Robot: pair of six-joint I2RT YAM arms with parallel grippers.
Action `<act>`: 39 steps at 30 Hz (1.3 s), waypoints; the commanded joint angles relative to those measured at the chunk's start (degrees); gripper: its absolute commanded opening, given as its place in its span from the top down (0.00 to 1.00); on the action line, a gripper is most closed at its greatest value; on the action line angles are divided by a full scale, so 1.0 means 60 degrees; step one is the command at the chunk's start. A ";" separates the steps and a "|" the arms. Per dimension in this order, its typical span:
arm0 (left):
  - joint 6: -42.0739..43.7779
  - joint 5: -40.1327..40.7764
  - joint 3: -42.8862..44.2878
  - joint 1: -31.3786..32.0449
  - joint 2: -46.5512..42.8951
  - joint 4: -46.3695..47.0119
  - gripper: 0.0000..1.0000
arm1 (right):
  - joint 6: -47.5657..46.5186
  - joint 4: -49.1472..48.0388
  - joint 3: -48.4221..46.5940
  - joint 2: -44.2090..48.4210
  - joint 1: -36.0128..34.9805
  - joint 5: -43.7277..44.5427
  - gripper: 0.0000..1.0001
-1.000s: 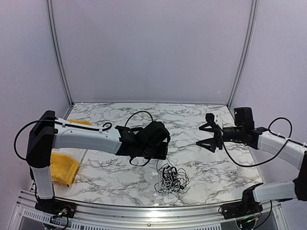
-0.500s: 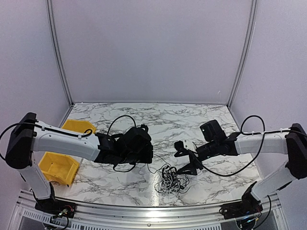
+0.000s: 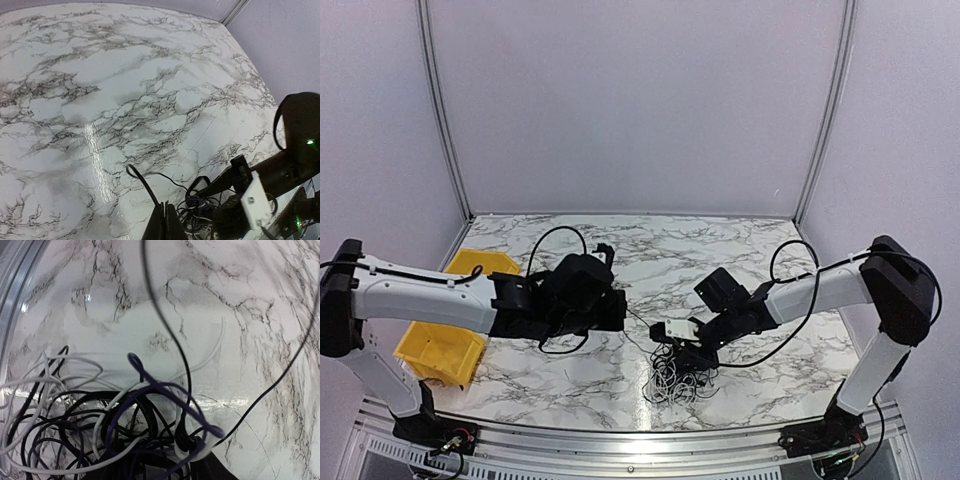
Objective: Untangle the cables
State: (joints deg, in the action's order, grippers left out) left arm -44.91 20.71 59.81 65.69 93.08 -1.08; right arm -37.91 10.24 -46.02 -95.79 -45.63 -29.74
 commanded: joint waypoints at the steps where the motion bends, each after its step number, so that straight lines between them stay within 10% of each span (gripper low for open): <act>1: 0.1508 0.1073 0.0908 -0.0028 -0.1731 -0.1190 1.00 | 0.0177 0.0339 -0.0413 -0.0383 -0.0051 0.1021 0.68; 19: 0.4311 0.3200 0.4383 -0.0023 -0.4571 -0.3950 1.00 | 0.0774 0.0223 -0.0680 -0.0105 0.1806 0.2401 0.73; 32: 0.5440 0.4060 0.6409 -0.0006 -0.4823 -0.4895 1.00 | 0.0972 0.0600 -0.1006 0.0142 0.3602 0.3051 0.62; 39: 0.4731 0.2513 0.5191 -0.0006 -0.4602 -0.4903 1.00 | 0.0362 0.1824 -0.1136 0.2299 0.3789 0.2907 0.36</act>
State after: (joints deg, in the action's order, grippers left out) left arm -14.81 41.54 94.85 65.67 63.24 -28.23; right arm -32.97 16.08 -50.11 -90.26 -23.64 -12.80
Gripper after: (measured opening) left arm 0.016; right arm 0.585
